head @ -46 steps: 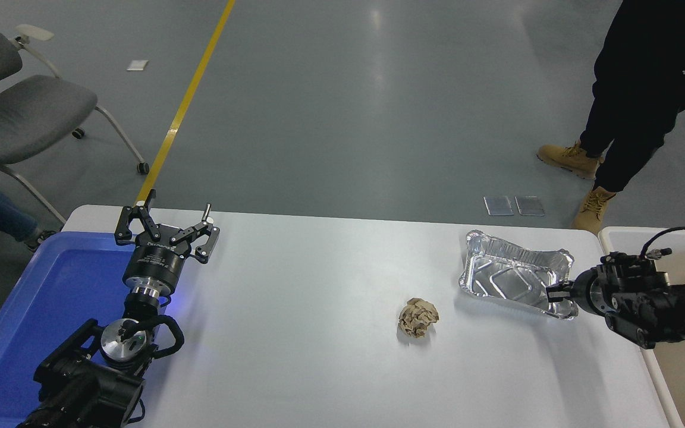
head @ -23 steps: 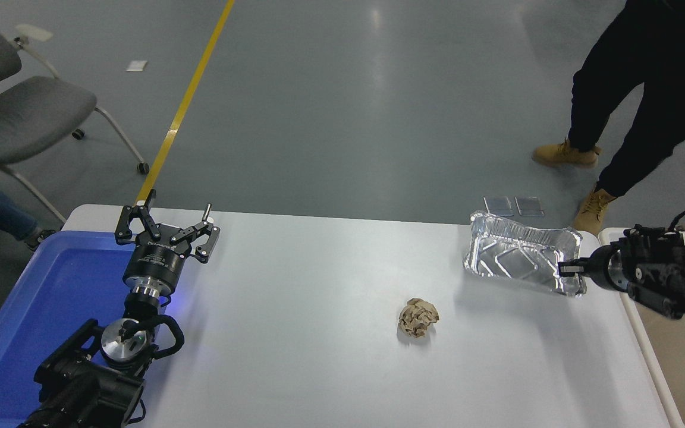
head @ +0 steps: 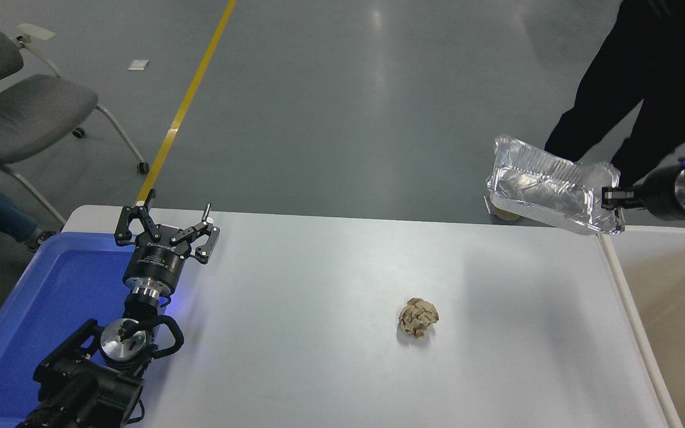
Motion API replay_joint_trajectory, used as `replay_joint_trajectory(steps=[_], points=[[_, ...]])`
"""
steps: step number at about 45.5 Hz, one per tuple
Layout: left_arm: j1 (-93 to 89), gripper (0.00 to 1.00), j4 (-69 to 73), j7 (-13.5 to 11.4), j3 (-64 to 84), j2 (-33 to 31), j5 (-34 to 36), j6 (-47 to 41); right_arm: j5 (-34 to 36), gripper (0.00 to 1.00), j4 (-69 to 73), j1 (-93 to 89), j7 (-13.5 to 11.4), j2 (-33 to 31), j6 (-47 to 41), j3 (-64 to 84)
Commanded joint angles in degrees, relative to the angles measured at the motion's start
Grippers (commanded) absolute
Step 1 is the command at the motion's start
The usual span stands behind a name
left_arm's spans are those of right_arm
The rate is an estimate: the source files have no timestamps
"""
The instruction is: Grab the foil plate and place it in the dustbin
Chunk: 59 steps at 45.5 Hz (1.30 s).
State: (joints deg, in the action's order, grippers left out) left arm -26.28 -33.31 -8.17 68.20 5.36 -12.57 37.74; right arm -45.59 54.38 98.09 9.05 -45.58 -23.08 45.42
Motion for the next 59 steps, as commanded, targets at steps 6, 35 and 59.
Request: replay_joint_trajectory(steps=[6, 35, 59], points=[[0.0, 0.99, 0.0, 0.0, 0.0, 0.0, 0.1, 0.1, -0.8, 0.00, 3.3, 21.5, -1.9, -6.7, -14.1, 5.8], [0.0, 0.99, 0.0, 0.1, 0.0, 0.0, 0.1, 0.1, 1.8, 0.00, -2.3, 22.3, -2.6, -23.6, -15.1, 7.6], [0.0, 0.99, -0.1, 0.0, 0.0, 0.0, 0.1, 0.1, 45.4, 0.00, -17.3, -24.0, -2.7, -13.8, 15.4, 2.0]])
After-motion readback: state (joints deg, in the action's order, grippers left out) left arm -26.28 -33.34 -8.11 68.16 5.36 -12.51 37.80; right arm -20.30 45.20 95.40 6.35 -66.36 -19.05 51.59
